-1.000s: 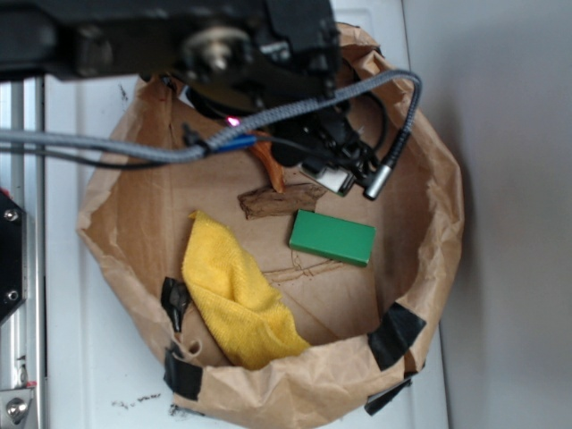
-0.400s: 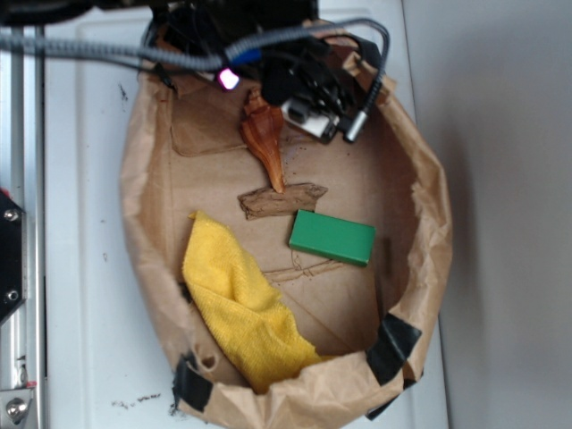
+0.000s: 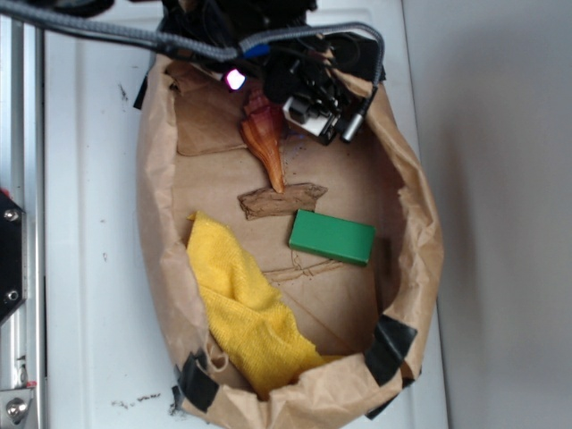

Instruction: Grab the shell.

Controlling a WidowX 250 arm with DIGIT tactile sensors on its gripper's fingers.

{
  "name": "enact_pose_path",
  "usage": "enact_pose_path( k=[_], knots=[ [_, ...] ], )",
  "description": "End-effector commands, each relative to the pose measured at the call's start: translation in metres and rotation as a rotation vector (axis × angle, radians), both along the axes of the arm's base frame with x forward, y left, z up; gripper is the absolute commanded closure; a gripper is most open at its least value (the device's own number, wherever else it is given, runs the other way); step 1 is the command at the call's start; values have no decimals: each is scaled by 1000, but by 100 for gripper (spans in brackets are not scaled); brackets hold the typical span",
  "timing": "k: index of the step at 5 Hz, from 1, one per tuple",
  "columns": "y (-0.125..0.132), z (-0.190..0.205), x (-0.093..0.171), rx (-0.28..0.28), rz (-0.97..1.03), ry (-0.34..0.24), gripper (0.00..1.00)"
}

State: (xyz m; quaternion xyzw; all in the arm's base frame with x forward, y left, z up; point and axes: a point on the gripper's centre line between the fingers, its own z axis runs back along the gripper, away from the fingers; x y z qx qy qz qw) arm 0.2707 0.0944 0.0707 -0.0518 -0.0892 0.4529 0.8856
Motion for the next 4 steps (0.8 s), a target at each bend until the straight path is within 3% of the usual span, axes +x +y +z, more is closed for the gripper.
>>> enact_pose_path(
  k=[1,4],
  knots=[
    [-22,-23,5,115,-91,-13,0],
    [-20,-24,4,155,-133,2,0]
  ],
)
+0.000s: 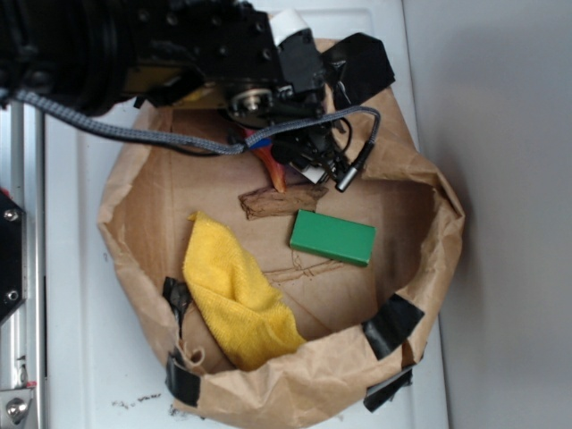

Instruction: Grab the shell.

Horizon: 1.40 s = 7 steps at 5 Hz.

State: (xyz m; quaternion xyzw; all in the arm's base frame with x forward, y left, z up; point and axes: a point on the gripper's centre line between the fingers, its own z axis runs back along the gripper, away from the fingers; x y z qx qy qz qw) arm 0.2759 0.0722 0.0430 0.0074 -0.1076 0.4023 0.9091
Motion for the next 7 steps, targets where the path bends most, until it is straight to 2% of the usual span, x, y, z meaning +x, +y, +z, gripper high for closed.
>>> enact_pose_path(
  k=[1,2,3,6,7],
  knots=[
    [4,3,0,55,-44,-13,4],
    [6,3,1,32,-32,-5,100],
    [5,11,-1,76,-60,-23,100],
    [7,32,-10,73,-102,-75,100],
    [10,34,-13,39,-99,-86,0]
  ],
)
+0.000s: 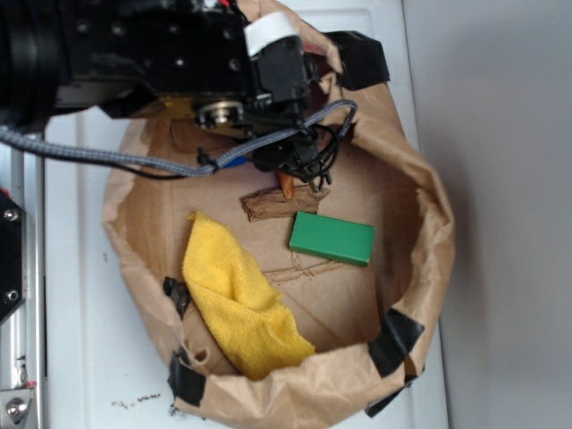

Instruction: Grab the shell.

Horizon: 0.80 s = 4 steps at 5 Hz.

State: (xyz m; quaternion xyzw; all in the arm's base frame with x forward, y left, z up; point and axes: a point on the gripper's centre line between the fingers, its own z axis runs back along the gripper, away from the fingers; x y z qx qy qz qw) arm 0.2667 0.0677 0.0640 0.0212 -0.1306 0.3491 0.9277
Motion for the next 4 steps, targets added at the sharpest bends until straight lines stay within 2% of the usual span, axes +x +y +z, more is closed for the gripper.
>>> enact_pose_path(
  k=[1,2,4],
  knots=[
    [28,15,-5,-52,47,-75,0],
    [-23,13,0,-92,241,-24,0],
    [-23,13,0,-92,241,-24,0]
  ],
)
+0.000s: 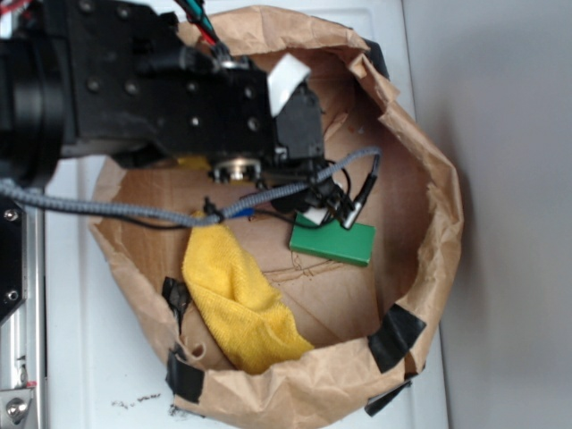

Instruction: Grab the shell.

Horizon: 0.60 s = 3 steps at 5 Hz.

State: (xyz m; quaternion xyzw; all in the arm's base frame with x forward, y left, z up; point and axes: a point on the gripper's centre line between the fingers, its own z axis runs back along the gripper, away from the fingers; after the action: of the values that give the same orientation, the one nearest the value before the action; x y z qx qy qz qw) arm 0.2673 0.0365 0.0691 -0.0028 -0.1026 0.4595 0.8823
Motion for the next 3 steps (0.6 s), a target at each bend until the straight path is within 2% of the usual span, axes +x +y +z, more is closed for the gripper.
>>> enact_pose_path(
  k=[1,2,3],
  knots=[
    [8,8,0,4,11,-42,0],
    [13,3,10,19,17,-45,0],
    [24,-5,8,43,60,-40,0]
  ],
)
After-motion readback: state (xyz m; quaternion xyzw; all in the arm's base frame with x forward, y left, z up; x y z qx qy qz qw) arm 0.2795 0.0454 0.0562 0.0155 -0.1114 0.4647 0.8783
